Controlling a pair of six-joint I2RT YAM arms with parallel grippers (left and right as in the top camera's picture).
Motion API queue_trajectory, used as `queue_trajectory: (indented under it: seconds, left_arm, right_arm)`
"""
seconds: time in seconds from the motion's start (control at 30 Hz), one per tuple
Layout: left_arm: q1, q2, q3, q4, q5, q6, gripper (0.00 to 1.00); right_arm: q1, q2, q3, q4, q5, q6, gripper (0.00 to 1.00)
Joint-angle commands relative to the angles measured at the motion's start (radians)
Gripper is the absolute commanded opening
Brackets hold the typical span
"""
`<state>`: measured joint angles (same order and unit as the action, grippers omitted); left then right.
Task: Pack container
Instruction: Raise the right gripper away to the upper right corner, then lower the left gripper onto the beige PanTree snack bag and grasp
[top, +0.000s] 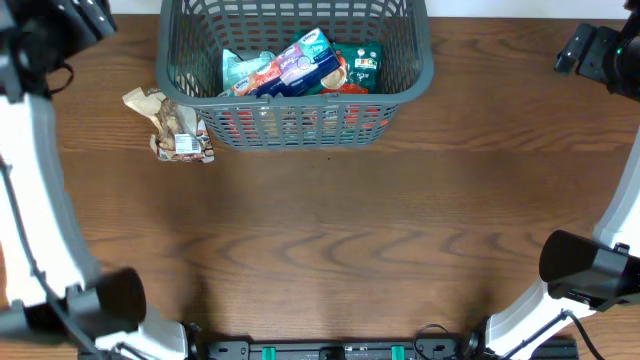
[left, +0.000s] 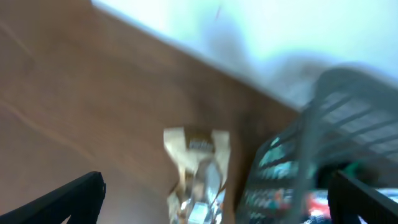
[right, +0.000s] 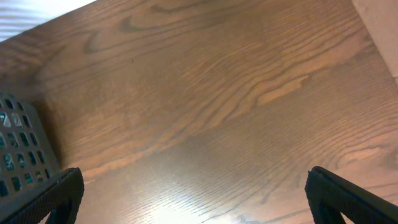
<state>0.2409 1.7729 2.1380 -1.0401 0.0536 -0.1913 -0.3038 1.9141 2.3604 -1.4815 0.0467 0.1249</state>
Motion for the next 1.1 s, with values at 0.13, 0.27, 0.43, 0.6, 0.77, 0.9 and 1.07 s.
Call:
queue_trajectory:
  seconds: [0.13,0.27,0.43,0.6,0.77,0.9,1.07]
  left_arm:
    - [0.003,0.213,-0.02,-0.101,0.01,-0.02,0.99]
    - [0.003,0.266,-0.026,-0.12,0.01,-0.011,0.99]
    - [0.003,0.31,-0.051,-0.123,0.01,-0.008,0.99]
    - [-0.003,0.364,-0.058,-0.123,0.01,0.019,0.99]
    - [-0.021,0.421,-0.058,-0.118,0.01,0.045,0.99]
    - [-0.034,0.465,-0.058,-0.107,0.01,0.06,0.99]
    - [-0.048,0.517,-0.058,-0.095,0.01,0.065,0.99]
  right_arm:
    - [-0.002,0.003,-0.002,-0.012,-0.014,-0.037,0.99]
    - [-0.002,0.003,-0.002,-0.012,-0.014,-0.037,0.99]
    - [-0.002,0.003,-0.002,-0.016,-0.014,-0.037,0.99]
    - [-0.002,0.003,-0.002,-0.021,-0.026,-0.037,0.99]
    - [-0.002,0.003,-0.002,-0.026,-0.029,-0.037,0.99]
    - [-0.002,0.003,-0.002,-0.027,-0.029,-0.037,0.99]
    - [-0.002,0.003,-0.002,-0.03,-0.029,-0.037,0.99]
